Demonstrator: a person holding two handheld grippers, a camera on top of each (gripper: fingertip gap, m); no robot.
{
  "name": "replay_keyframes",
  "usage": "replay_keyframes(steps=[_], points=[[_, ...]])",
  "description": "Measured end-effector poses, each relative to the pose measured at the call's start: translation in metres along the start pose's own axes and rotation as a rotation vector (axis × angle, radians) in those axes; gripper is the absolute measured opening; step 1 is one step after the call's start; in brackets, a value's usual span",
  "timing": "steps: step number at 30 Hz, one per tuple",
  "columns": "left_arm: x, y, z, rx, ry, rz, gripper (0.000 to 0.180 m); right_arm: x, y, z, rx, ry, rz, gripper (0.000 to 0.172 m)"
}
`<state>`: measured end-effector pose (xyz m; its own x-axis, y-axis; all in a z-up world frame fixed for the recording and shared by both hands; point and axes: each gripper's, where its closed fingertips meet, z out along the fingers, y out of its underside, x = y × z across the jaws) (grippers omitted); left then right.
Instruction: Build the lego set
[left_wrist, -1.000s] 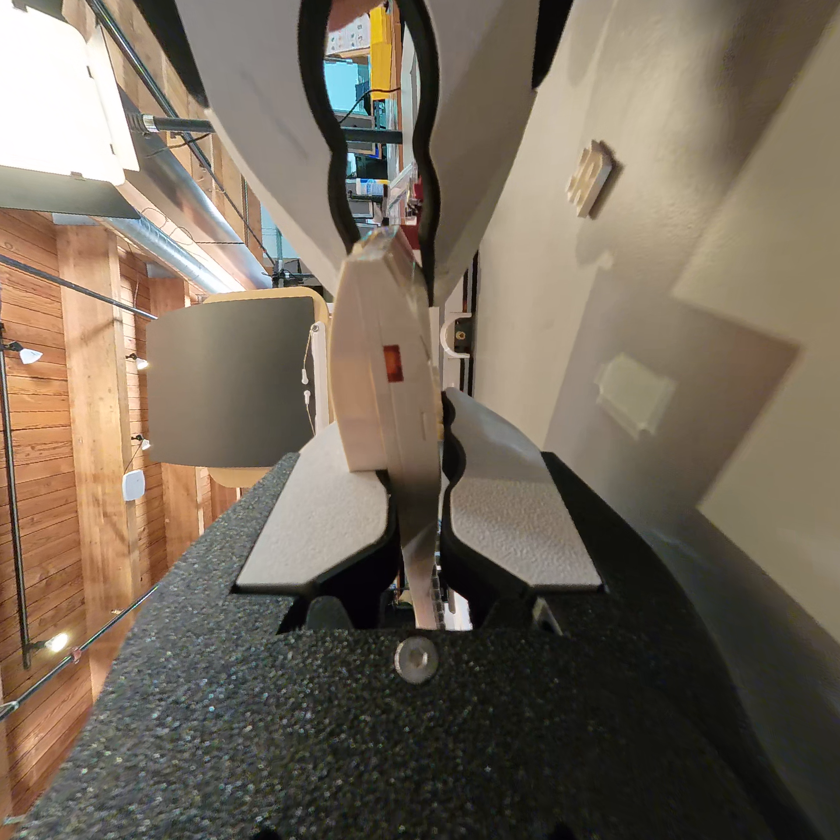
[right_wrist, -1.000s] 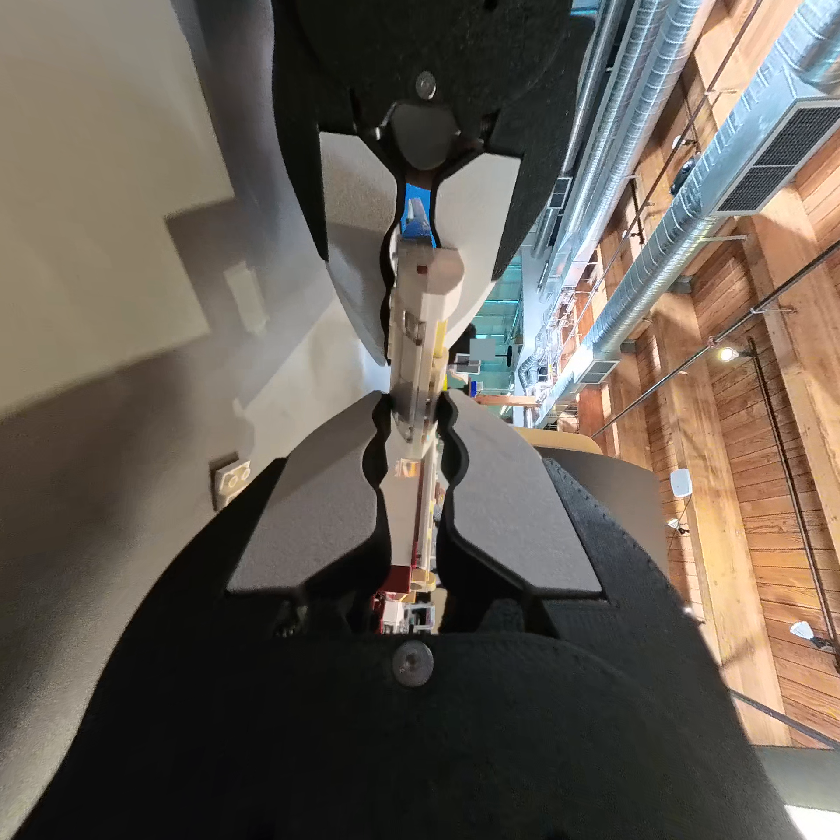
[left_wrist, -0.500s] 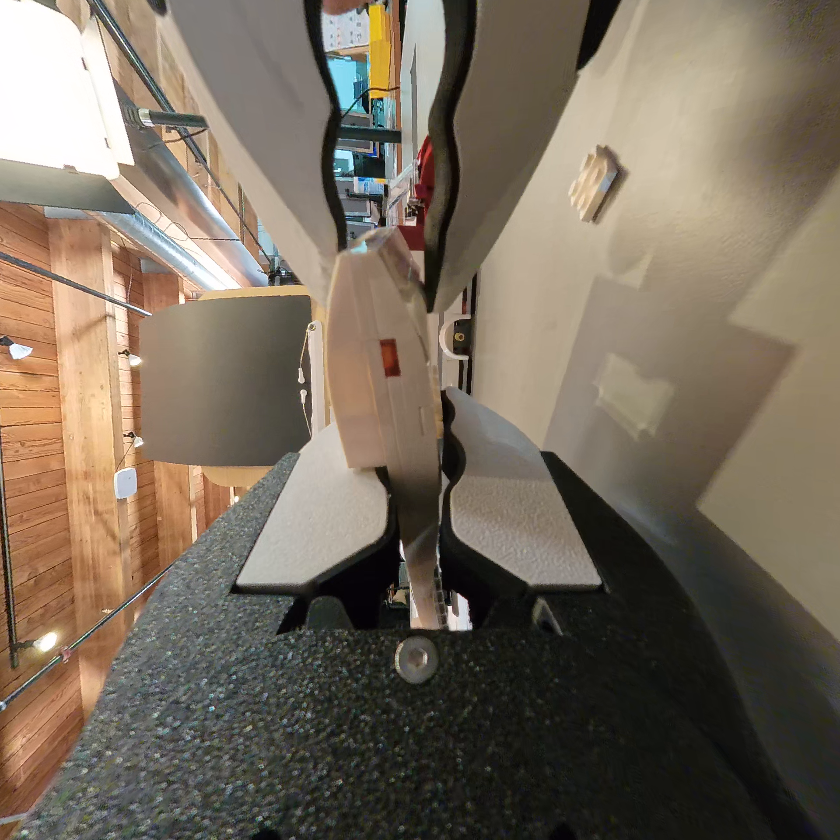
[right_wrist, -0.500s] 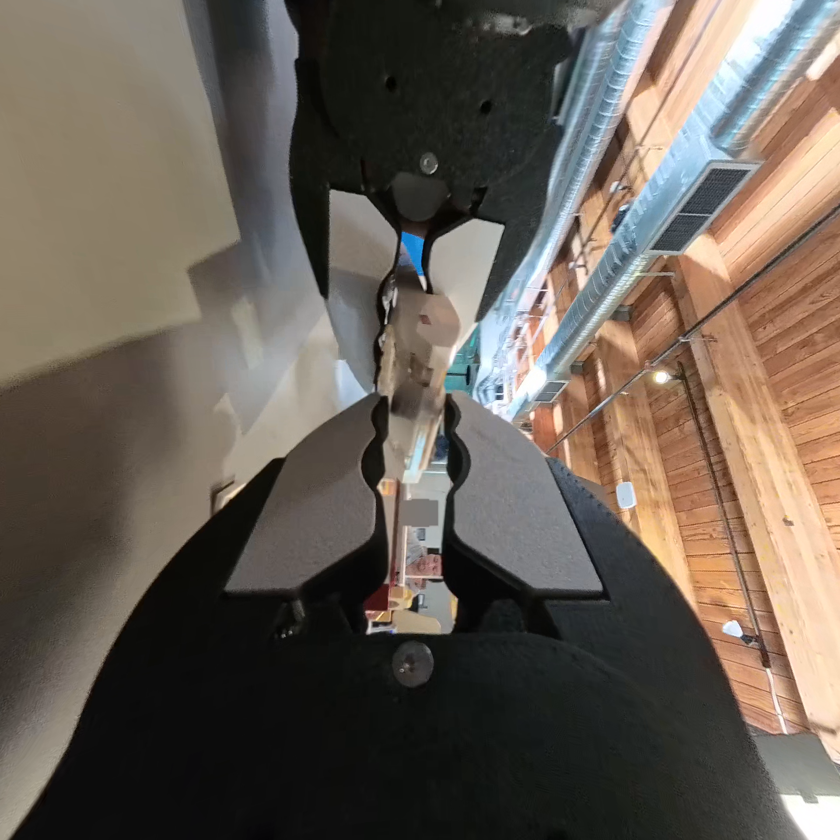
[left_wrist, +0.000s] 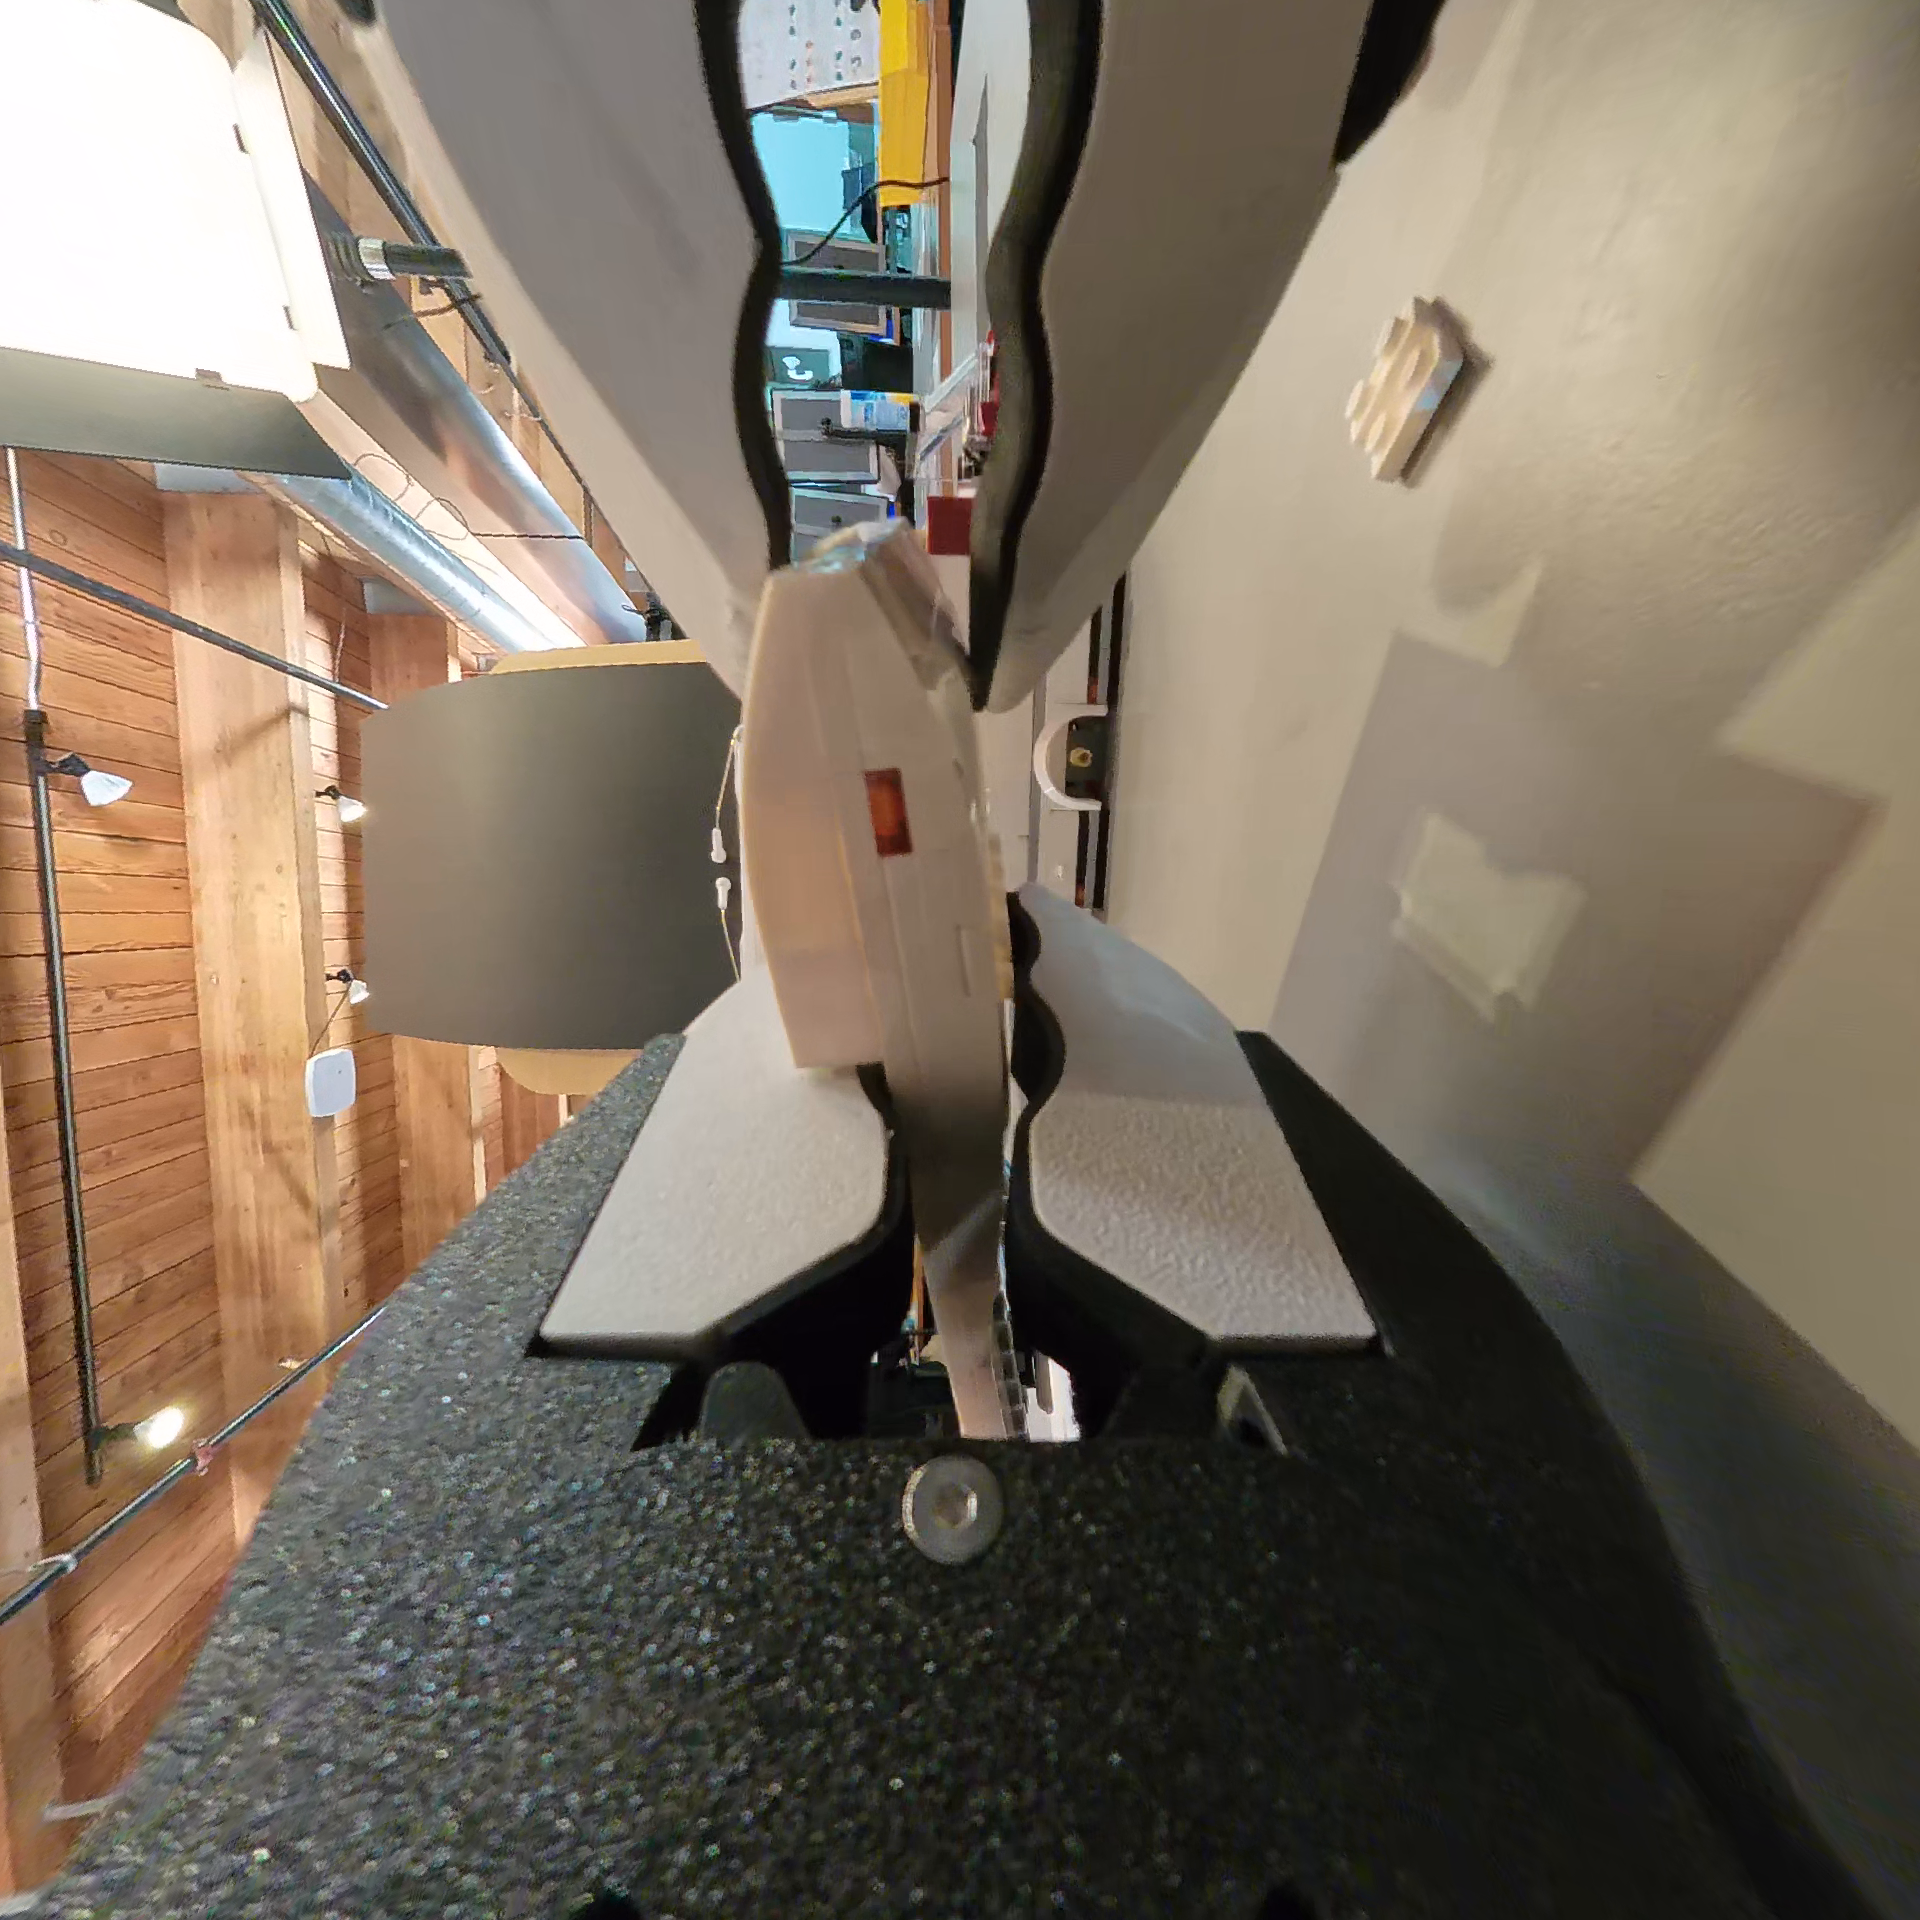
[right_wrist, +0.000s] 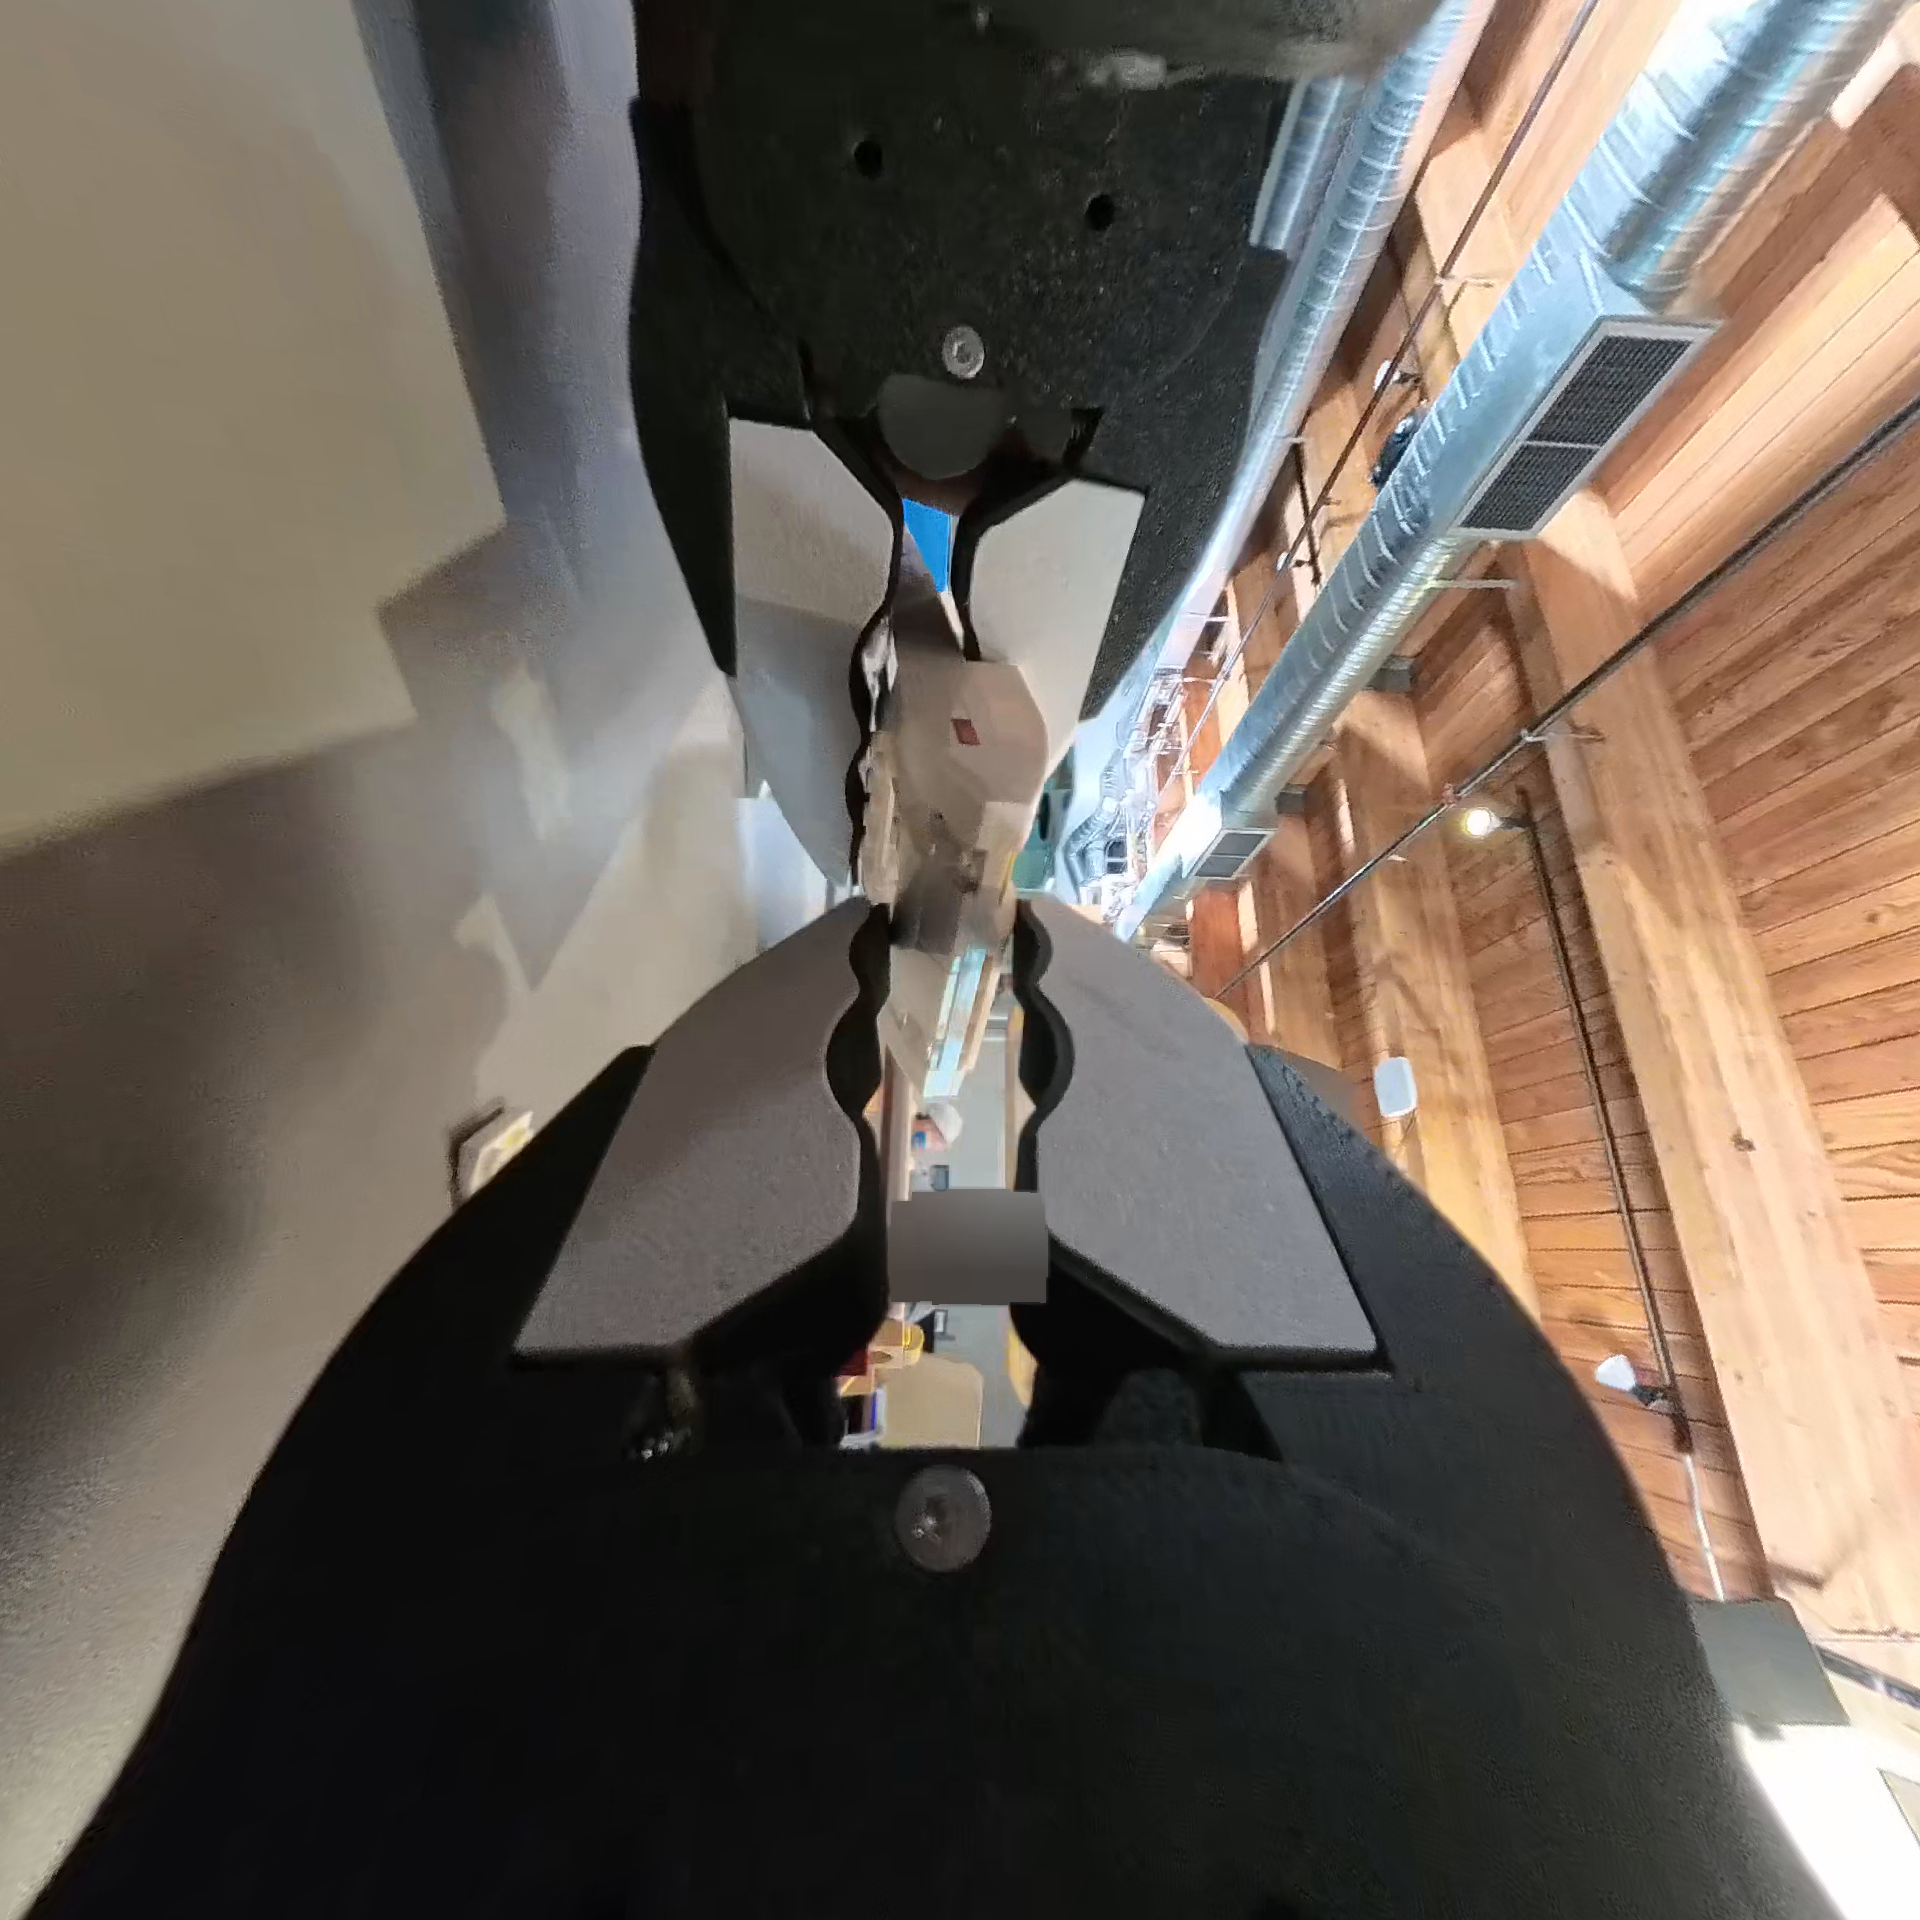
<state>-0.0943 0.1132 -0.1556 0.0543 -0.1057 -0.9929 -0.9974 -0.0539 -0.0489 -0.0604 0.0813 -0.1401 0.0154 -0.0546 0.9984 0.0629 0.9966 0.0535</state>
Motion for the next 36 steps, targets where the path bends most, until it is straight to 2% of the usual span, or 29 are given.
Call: replay_keyframes(steps=[5, 9, 17, 21, 29, 36], points=[[0.000, 0.000, 0.000, 0.004, -0.008, 0.006, 0.015, -0.002, 0.012, -0.002, -0.037, -0.012, -0.003, 0.028], [0.000, -0.003, -0.002, 0.020, -0.020, 0.026, 0.015, -0.004, 0.015, 0.000, -0.036, -0.016, 0.001, 0.021], [0.004, -0.002, 0.000, 0.016, 0.001, 0.020, 0.015, -0.009, 0.019, 0.000, -0.042, -0.090, 0.082, 0.020], [0.006, 0.010, 0.003, -0.040, 0.011, 0.024, 0.015, -0.014, 0.026, -0.009, -0.033, -0.180, 0.121, 0.021], [0.008, 0.013, 0.004, -0.051, 0.030, 0.009, 0.015, -0.048, 0.060, -0.031, -0.171, -0.494, 0.453, 0.022], [0.008, 0.011, 0.003, -0.041, 0.037, -0.011, 0.015, -0.071, 0.040, -0.036, -0.138, -0.776, 0.817, 0.027]])
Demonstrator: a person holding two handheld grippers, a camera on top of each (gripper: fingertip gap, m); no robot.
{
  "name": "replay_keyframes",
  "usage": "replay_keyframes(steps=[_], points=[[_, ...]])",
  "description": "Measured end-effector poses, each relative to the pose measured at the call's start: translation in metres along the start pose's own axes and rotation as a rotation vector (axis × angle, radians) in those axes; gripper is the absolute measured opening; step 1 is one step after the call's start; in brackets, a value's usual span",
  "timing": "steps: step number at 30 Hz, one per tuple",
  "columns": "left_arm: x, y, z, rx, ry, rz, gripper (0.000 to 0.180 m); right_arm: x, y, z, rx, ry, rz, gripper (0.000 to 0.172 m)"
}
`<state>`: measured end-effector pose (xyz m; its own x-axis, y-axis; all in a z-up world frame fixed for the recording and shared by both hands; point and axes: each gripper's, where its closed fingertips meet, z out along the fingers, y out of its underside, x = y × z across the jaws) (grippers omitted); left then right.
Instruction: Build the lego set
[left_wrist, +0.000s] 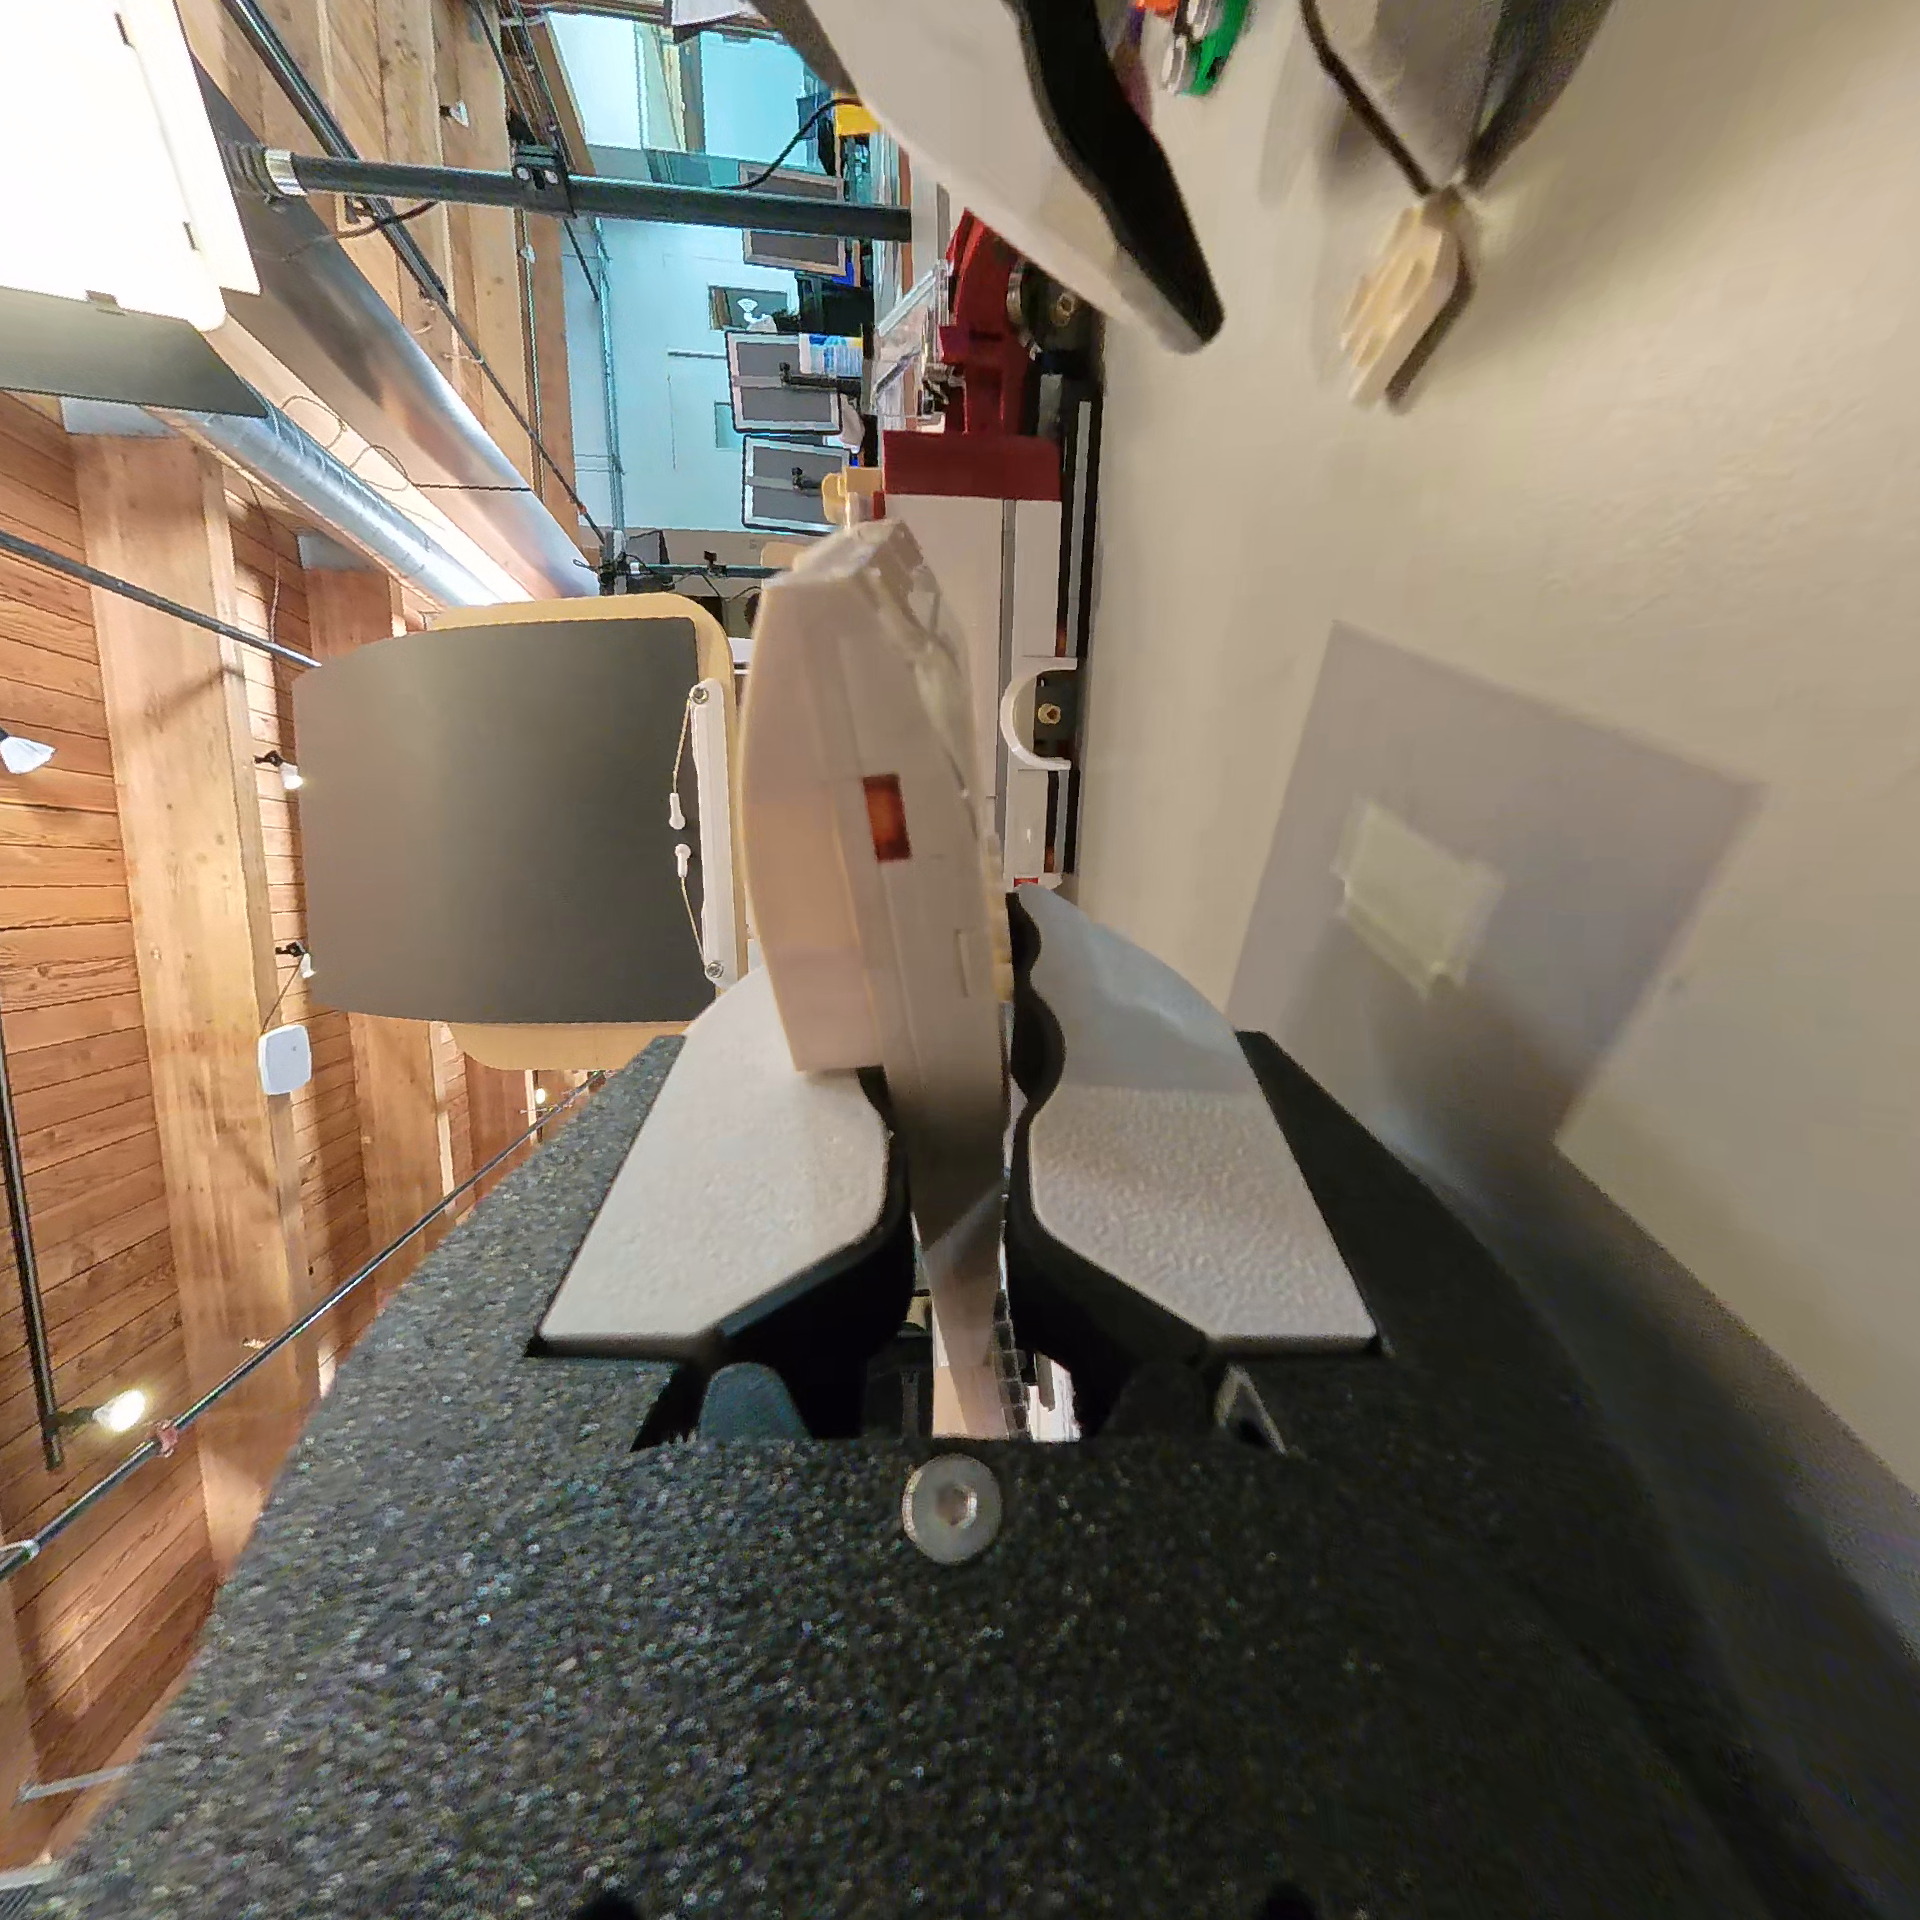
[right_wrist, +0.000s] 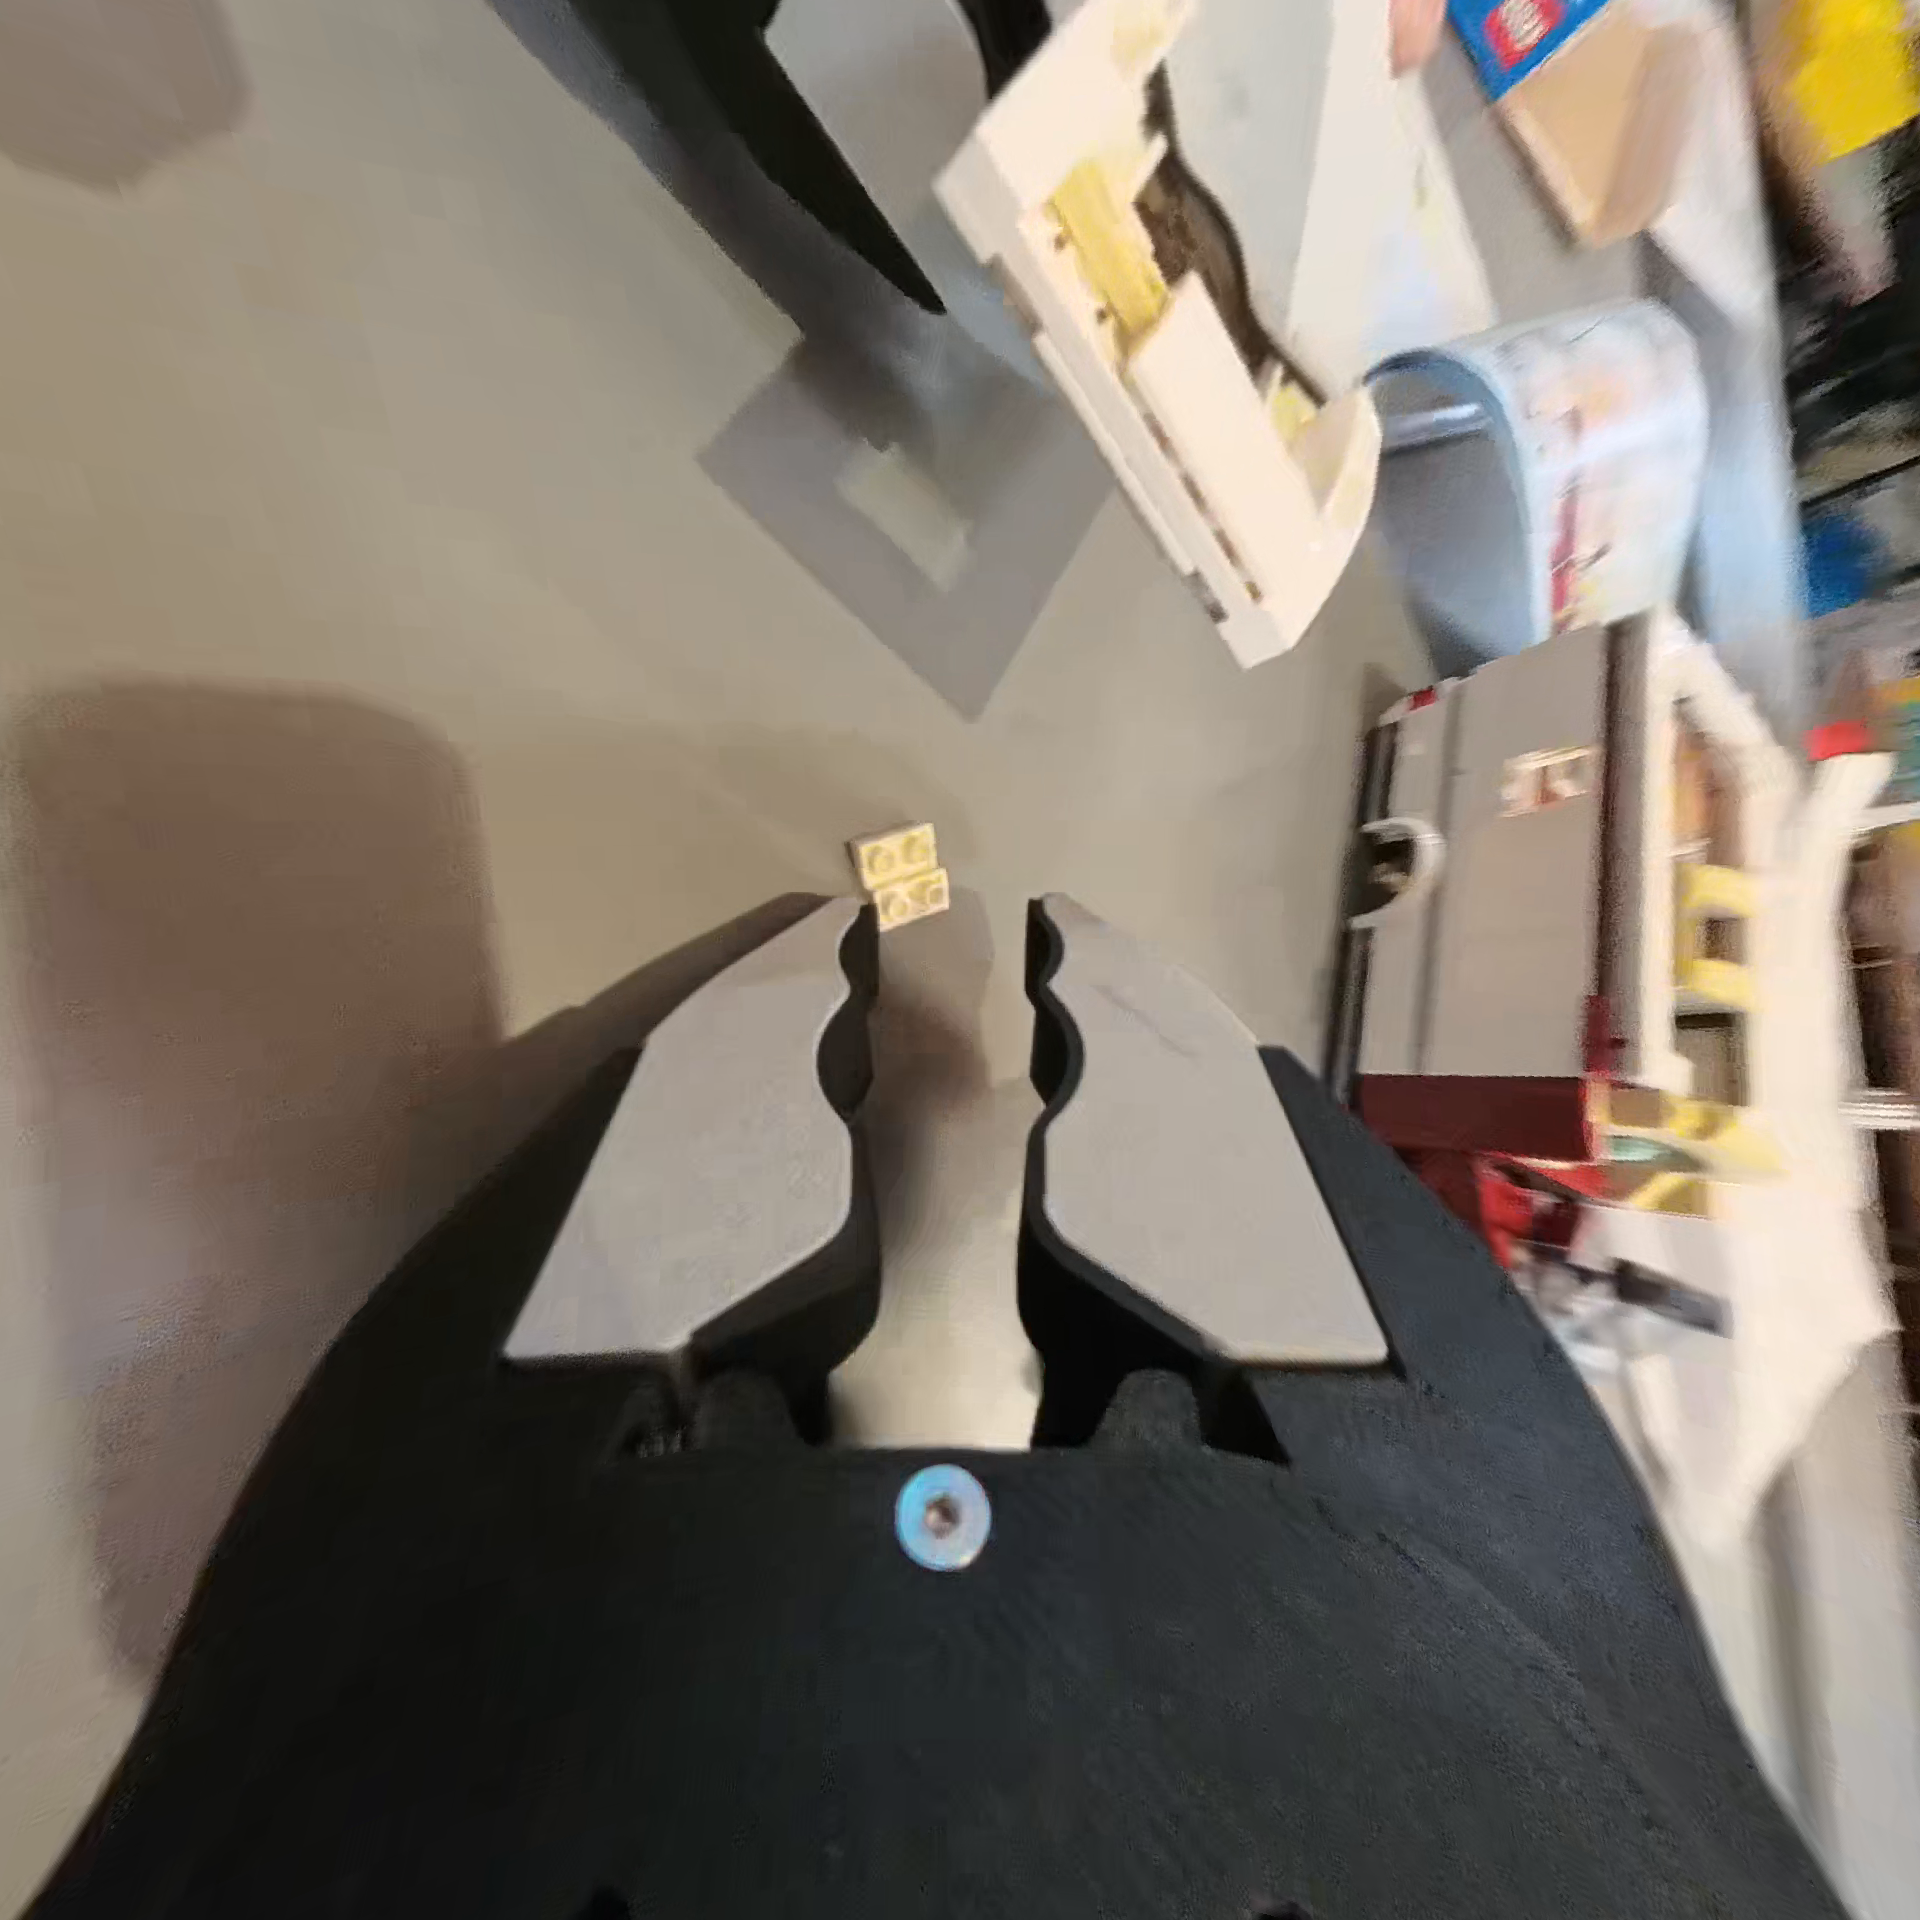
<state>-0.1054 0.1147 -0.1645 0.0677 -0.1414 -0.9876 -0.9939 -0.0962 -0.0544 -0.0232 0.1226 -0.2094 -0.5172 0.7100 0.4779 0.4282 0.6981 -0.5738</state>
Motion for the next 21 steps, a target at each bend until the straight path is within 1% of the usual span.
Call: replay_keyframes(steps=[4, 7, 10, 11, 12, 14, 16, 18, 19, 21], points=[[0.001, -0.001, 0.000, 0.007, 0.006, -0.011, 0.015, -0.006, -0.002, 0.003, 0.018, -0.178, 0.200, 0.031], [0.000, -0.001, -0.001, 0.010, 0.007, -0.014, 0.015, -0.005, 0.000, 0.007, -0.004, -0.240, 0.297, 0.032], [0.000, -0.001, -0.001, 0.011, 0.006, -0.022, 0.015, -0.006, -0.002, 0.009, -0.017, -0.263, 0.324, 0.028], [0.000, -0.001, -0.001, 0.011, 0.006, -0.025, 0.015, -0.007, -0.002, 0.009, -0.023, -0.263, 0.316, 0.024], [-0.001, 0.000, -0.001, 0.011, 0.006, -0.027, 0.015, -0.006, -0.002, 0.009, -0.033, -0.255, 0.305, 0.016], [-0.002, 0.000, -0.001, 0.010, 0.003, -0.033, 0.015, -0.004, -0.001, 0.009, -0.054, -0.219, 0.275, 0.016], [-0.003, 0.001, -0.002, 0.009, 0.000, -0.042, 0.015, 0.001, -0.003, 0.005, -0.044, -0.143, 0.186, 0.016], [-0.004, 0.003, -0.002, 0.005, -0.002, -0.050, 0.015, 0.007, -0.023, -0.010, 0.064, -0.075, 0.120, 0.016], [-0.004, 0.003, -0.002, 0.004, -0.002, -0.053, 0.015, 0.012, -0.033, -0.019, 0.129, -0.042, 0.115, 0.017], [-0.004, 0.004, -0.001, 0.002, 0.003, -0.061, 0.016, 0.020, -0.045, -0.033, 0.211, -0.014, 0.139, 0.025]])
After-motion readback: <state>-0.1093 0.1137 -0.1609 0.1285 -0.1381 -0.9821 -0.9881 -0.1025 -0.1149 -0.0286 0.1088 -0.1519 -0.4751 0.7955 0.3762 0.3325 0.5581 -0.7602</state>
